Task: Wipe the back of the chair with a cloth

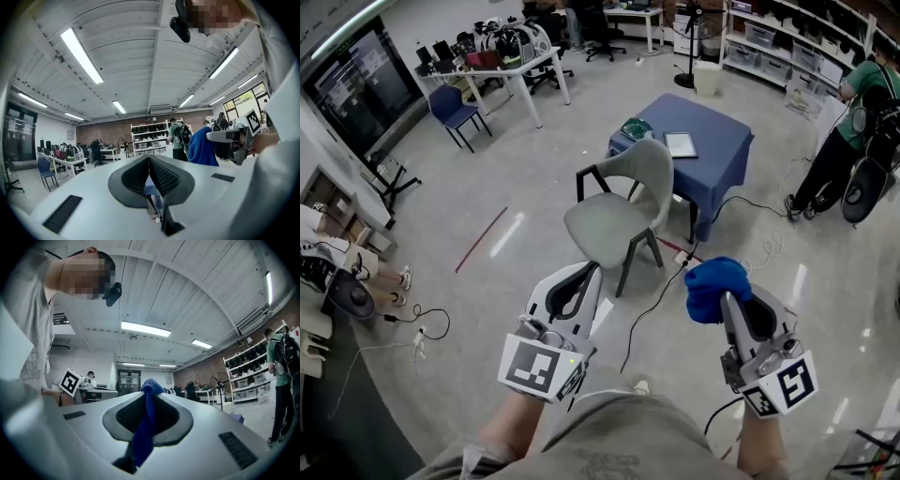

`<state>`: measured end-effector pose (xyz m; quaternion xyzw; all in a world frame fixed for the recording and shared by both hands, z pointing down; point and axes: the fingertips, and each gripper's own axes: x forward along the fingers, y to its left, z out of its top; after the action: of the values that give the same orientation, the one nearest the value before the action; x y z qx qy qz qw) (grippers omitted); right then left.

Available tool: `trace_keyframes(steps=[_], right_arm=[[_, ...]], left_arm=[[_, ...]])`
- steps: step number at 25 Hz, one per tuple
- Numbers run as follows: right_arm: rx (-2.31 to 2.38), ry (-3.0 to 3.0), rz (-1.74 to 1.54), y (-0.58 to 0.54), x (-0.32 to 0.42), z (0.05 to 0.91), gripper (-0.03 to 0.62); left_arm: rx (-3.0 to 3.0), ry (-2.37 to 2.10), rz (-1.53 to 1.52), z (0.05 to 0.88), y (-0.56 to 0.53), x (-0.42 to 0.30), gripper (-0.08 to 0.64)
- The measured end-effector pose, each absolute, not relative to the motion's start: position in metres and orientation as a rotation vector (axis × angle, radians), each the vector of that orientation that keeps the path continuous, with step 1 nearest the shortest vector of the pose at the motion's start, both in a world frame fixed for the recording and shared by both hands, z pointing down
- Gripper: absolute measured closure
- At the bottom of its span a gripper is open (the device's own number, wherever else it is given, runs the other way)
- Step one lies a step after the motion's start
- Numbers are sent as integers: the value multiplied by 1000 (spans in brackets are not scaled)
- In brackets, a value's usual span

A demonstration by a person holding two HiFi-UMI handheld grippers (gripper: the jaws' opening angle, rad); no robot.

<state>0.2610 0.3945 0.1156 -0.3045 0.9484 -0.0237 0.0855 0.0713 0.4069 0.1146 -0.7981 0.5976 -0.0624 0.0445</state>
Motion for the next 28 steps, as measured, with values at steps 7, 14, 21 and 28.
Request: trace_keyframes(steps=[7, 14, 21, 28], right_arm=[[-846, 2833, -74, 390, 266, 122, 532], [-833, 2843, -53, 373, 260, 134, 534], [-877, 2872, -66, 339, 243, 152, 533], [-866, 2908, -211, 290, 217, 171, 532]], left_arm=[[-2438, 1843, -196, 125, 402, 77, 541], [-2429, 1852, -172, 138, 387, 72, 541], [-2449, 1871, -166, 156, 352, 52, 541], [-2467, 1878, -190, 165, 309, 22, 541]])
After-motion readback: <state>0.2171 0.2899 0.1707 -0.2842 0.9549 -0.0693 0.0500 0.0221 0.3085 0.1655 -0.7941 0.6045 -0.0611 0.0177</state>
